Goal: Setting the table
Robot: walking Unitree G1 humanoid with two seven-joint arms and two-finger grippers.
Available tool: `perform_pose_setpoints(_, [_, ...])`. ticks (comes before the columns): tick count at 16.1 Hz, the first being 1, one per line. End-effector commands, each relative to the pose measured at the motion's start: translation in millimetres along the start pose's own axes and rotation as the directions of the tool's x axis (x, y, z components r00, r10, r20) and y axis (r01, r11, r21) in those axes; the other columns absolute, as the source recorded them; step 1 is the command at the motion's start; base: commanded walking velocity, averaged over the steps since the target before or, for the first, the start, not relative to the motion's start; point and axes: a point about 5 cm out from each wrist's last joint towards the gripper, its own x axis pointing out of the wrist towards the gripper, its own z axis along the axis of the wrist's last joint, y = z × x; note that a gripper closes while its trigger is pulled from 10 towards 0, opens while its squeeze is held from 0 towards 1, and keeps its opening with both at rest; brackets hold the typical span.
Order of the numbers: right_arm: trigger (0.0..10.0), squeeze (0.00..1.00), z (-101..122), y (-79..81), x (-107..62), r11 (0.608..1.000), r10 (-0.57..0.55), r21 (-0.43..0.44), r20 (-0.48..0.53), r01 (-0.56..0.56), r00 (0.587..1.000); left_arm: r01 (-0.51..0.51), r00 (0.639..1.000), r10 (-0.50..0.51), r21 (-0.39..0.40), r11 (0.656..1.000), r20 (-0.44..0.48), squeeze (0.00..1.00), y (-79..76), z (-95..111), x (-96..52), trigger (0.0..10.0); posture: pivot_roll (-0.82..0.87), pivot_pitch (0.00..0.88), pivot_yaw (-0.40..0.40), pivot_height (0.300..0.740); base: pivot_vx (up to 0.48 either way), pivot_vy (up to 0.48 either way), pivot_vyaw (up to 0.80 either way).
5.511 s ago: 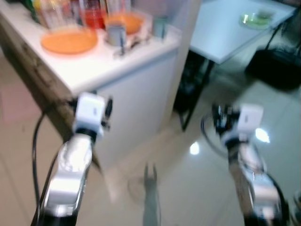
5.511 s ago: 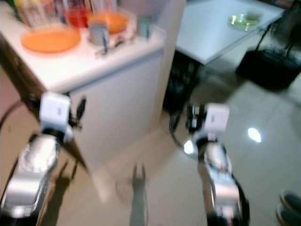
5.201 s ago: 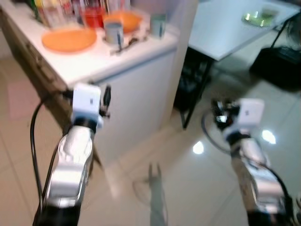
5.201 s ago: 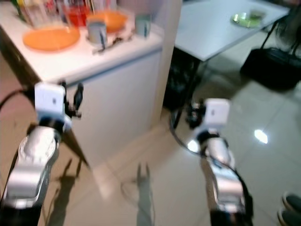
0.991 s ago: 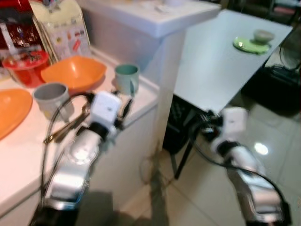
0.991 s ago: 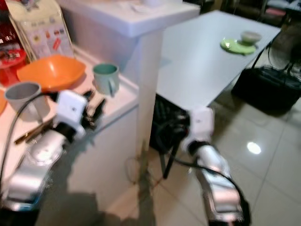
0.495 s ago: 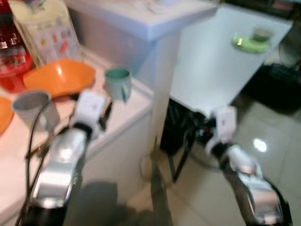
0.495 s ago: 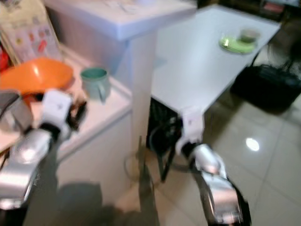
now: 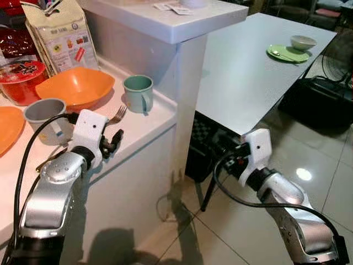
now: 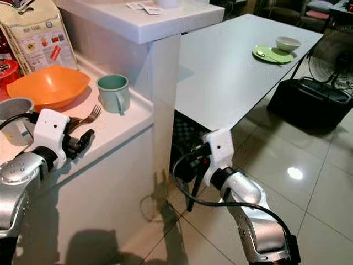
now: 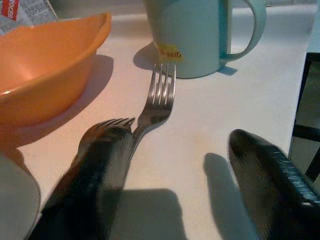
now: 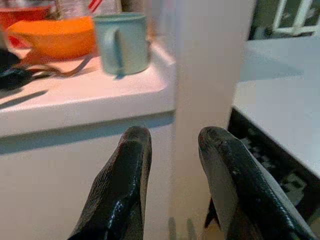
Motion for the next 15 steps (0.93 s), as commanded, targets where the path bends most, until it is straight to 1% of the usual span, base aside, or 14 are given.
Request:
perform_pose_setpoints(1, [10.0,0.00,6.2,5.2,-1.5,0.998,0.068,0.002,0.004,-0.068,0.998,0.015,1.000,-0.015,-0.014,1.000,-0.005,0.00,2.1,3.2,2.9,10.0,0.06,0.000,-0.036,0.740,0.000,0.000,0.00])
perform_pose_setpoints(3, [10.0,0.00,7.4,9.8,-2.4,0.992,0.127,0.004,-0.012,-0.127,0.992,0.046,0.999,-0.047,-0.046,0.998,-0.018,0.00,0.0,5.8,5.9,10.0,0.06,0.000,-0.041,0.740,0.000,0.000,0.00])
perform_pose_setpoints(5, [10.0,0.00,7.9,10.8,-2.6,0.989,0.147,0.004,-0.020,-0.147,0.989,0.053,0.998,-0.054,-0.052,0.997,-0.036,0.00,-0.2,6.7,10.7,10.0,0.06,0.000,-0.045,0.740,0.000,0.000,0.00])
perform_pose_setpoints(7, [10.0,0.00,8.3,10.7,-2.7,0.988,0.157,0.001,-0.029,-0.157,0.987,0.030,0.996,-0.033,-0.041,0.999,-0.080,0.00,3.7,5.4,16.2,10.0,0.06,0.000,-0.047,0.740,0.000,0.000,0.00])
perform_pose_setpoints(8, [10.0,0.00,8.6,10.5,-3.0,0.987,0.161,0.006,-0.036,-0.161,0.986,0.030,0.993,-0.034,-0.039,0.999,-0.117,0.00,6.6,5.2,19.4,10.0,0.06,0.000,-0.047,0.740,0.000,0.000,0.00])
perform_pose_setpoints(11, [10.0,0.00,7.3,11.6,-3.9,0.983,0.182,0.011,-0.054,-0.181,0.982,0.027,0.985,-0.035,-0.048,0.998,-0.169,0.00,11.5,6.6,25.3,10.0,0.06,0.000,-0.051,0.740,0.000,0.000,0.00])
perform_pose_setpoints(13, [10.0,0.00,7.3,12.1,-4.0,0.983,0.186,0.012,-0.058,-0.186,0.981,0.048,0.980,-0.056,-0.047,0.998,-0.193,0.00,12.1,6.5,26.7,10.0,0.06,0.000,-0.050,0.740,0.000,0.000,0.00])
perform_pose_setpoints(14, [10.0,0.00,7.4,11.7,-3.9,0.983,0.186,0.012,-0.059,-0.185,0.981,0.057,0.979,-0.064,-0.046,0.997,-0.193,0.00,11.9,7.3,26.7,10.0,0.06,0.000,-0.049,0.740,0.000,0.000,0.00])
perform_pose_setpoints(15, [10.0,0.00,7.3,10.6,-4.0,0.983,0.184,0.011,-0.062,-0.184,0.981,0.070,0.981,-0.079,-0.060,0.996,-0.176,0.00,10.7,11.2,26.3,10.0,0.06,0.000,-0.049,0.740,0.000,0.000,0.00])
